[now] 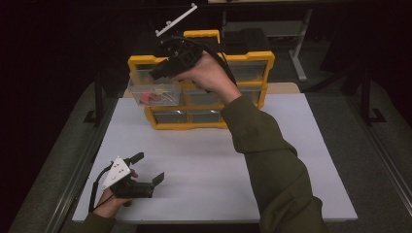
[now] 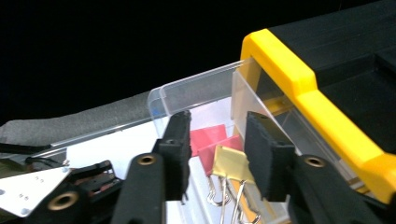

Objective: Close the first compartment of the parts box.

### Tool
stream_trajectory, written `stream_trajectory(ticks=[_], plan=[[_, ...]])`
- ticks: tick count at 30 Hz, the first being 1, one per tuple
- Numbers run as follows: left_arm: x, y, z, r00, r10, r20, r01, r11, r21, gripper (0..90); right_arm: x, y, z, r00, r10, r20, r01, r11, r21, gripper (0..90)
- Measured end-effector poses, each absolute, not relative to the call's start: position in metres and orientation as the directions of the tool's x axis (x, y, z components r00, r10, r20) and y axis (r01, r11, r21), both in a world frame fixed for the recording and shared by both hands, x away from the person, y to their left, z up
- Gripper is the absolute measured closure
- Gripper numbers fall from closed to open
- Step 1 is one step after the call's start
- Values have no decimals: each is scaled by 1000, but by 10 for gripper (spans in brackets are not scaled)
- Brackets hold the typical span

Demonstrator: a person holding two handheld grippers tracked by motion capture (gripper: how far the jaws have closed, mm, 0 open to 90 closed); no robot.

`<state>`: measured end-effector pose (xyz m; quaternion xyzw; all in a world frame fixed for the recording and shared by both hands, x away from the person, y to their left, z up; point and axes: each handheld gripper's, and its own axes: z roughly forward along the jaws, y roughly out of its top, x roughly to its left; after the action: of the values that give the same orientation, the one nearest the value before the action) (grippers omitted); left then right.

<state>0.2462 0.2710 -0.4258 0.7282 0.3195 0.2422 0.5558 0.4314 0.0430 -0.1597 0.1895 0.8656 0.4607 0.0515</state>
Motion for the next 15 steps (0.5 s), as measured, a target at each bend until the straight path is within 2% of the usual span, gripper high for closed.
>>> stream_trajectory(ticks=[6, 11, 15], plan=[[245, 271, -426, 676, 737, -2, 200, -182, 963, 0, 421, 37, -160, -937, 334, 106, 272, 504, 820, 783], [246, 271, -426, 677, 736, -6, 199, -176, 964, 0, 411, 37, -161, -951, 298, 83, 236, 526, 817, 871], [245, 271, -426, 677, 736, -2, 198, -180, 964, 0, 405, 40, -166, -956, 281, 79, 227, 543, 808, 890]])
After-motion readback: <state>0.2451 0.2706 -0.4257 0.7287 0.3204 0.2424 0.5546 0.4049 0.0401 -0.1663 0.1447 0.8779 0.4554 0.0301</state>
